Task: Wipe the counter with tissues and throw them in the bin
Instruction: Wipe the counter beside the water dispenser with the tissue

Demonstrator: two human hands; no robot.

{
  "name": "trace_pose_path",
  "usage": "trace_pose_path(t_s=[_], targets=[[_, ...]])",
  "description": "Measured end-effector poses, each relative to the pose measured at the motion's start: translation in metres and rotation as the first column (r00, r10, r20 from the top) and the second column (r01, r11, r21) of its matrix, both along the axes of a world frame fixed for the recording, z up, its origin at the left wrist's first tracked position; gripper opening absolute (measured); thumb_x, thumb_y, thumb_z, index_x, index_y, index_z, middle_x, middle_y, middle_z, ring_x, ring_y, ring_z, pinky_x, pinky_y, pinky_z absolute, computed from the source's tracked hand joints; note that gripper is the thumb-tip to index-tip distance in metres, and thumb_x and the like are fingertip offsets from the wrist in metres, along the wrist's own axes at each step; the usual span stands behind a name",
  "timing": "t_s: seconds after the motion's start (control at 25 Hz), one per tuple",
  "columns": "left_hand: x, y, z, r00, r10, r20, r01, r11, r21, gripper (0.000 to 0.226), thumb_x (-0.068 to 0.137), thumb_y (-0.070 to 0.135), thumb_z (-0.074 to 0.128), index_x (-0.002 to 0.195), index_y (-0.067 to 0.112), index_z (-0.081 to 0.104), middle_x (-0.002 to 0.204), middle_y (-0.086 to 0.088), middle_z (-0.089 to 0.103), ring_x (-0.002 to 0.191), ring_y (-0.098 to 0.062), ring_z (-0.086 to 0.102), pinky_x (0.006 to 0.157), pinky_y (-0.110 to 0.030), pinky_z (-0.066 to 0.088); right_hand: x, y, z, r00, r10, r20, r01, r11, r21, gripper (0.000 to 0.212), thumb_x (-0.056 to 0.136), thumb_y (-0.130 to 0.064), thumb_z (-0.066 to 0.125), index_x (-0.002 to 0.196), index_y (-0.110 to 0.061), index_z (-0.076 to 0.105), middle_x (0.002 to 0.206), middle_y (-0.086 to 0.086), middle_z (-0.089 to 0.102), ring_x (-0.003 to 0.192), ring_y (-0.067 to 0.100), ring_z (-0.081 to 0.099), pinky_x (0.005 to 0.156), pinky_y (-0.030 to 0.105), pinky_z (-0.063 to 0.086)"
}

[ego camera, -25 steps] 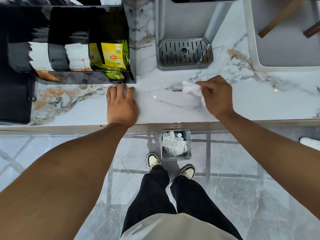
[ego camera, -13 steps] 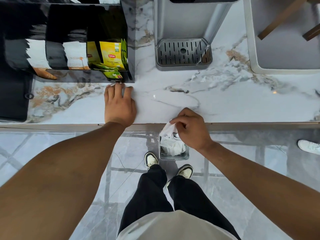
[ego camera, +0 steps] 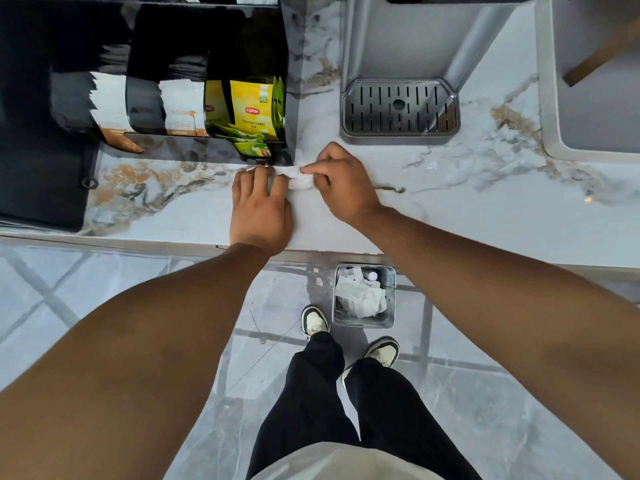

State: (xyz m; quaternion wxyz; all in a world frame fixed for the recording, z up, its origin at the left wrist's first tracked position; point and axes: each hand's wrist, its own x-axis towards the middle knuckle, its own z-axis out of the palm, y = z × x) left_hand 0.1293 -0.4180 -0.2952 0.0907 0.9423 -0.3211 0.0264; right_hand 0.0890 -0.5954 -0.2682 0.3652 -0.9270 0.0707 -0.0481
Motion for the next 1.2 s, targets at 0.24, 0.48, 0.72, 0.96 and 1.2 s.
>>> trace_pose_path(t_s=[0.24,0.48,0.72,0.96,1.2], targets=[[-0.001,-0.002,0.005,1.000,-0.001,-0.025,0.001,1.000,0.008,0.042,0.086,0.020,0.038,0.122,0.005,0.055,0.124,-0.022,0.051,0.112,-0.045,0.044,0.106,-0.058,0.037,-0.098,-0.010,0.001,0.961,0.271,-0.053,-0.260,0.953,0.159,0.030,0.086,0.014,0.061,0.097,-0.007,0.080,0.094,0.009,0.061,0.071,0.002,0.051,0.069,0.014,0.041],[-0.003,-0.003,0.009,0.999,-0.001,-0.042,0.002,1.000,0.013,0.042,0.087,0.021,0.036,0.122,0.006,0.054,0.124,-0.022,0.052,0.113,-0.046,0.045,0.107,-0.058,0.036,-0.071,-0.054,0.016,0.982,-0.189,0.011,0.187,0.977,0.098,0.030,0.088,0.008,0.055,0.097,-0.008,0.079,0.090,0.007,0.059,0.079,0.014,0.061,0.077,0.013,0.046],[-0.001,-0.001,0.004,1.000,-0.002,-0.020,0.002,1.000,-0.007,0.039,0.087,0.020,0.038,0.121,0.007,0.052,0.123,-0.021,0.050,0.111,-0.044,0.044,0.106,-0.058,0.037,-0.068,-0.049,0.000,0.963,-0.268,-0.028,0.268,0.963,-0.013,0.029,0.091,0.005,0.054,0.111,-0.005,0.074,0.102,0.018,0.058,0.092,0.025,0.061,0.091,0.024,0.047],[-0.003,-0.002,0.005,1.000,-0.005,-0.017,0.005,1.000,-0.007,0.037,0.086,0.018,0.039,0.119,0.006,0.052,0.122,-0.022,0.050,0.110,-0.045,0.044,0.105,-0.058,0.037,-0.131,-0.018,-0.007,0.996,-0.014,-0.085,0.029,0.983,0.179,0.026,0.087,0.006,0.063,0.100,-0.010,0.079,0.092,0.004,0.060,0.063,0.002,0.049,0.066,0.005,0.036],[-0.005,-0.003,0.009,1.000,-0.004,-0.015,0.004,0.999,0.032,0.038,0.086,0.018,0.040,0.119,0.004,0.052,0.123,-0.024,0.051,0.111,-0.046,0.045,0.106,-0.059,0.036,-0.123,-0.009,-0.001,0.923,-0.377,-0.073,0.380,0.870,0.314,0.028,0.081,0.007,0.062,0.090,-0.014,0.079,0.080,-0.013,0.056,0.054,0.000,0.052,0.058,0.005,0.037]])
